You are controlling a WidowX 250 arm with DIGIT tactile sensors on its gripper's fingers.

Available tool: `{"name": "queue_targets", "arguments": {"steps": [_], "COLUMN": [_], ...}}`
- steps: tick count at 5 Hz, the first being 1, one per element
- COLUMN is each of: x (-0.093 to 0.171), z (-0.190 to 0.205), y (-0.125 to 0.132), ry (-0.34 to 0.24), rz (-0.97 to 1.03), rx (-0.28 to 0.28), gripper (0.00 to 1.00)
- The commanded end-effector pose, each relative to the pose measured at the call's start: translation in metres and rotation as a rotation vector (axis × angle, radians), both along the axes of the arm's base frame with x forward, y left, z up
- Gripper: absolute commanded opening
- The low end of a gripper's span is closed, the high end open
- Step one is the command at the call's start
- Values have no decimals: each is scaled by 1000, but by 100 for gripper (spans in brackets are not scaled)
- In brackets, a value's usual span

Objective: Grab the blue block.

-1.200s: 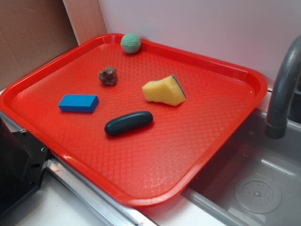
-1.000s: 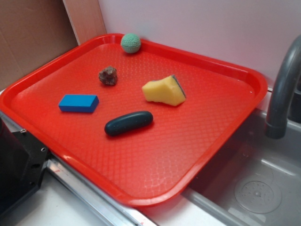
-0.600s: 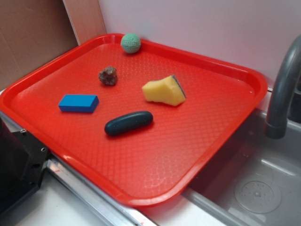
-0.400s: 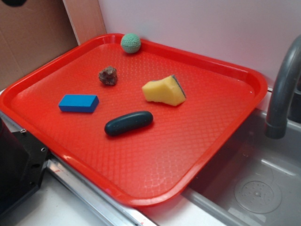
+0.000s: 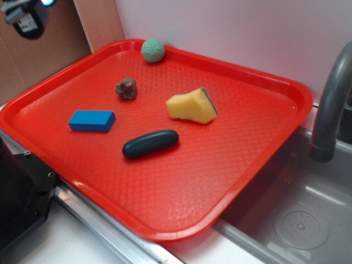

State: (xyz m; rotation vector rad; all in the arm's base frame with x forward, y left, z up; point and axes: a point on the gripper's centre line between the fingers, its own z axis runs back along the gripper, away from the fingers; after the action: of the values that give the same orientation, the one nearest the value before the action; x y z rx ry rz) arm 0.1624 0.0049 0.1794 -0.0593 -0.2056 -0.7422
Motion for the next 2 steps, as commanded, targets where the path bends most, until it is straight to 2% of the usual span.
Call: {"name": "queue_targets", "arguments": {"steps": [1, 2], "x": [13, 17], "z": [-34, -68], "y": [-5, 6], "ry": [-11, 46], "rz": [-284, -282], "rx": [-12, -8], "gripper": [100, 100]}}
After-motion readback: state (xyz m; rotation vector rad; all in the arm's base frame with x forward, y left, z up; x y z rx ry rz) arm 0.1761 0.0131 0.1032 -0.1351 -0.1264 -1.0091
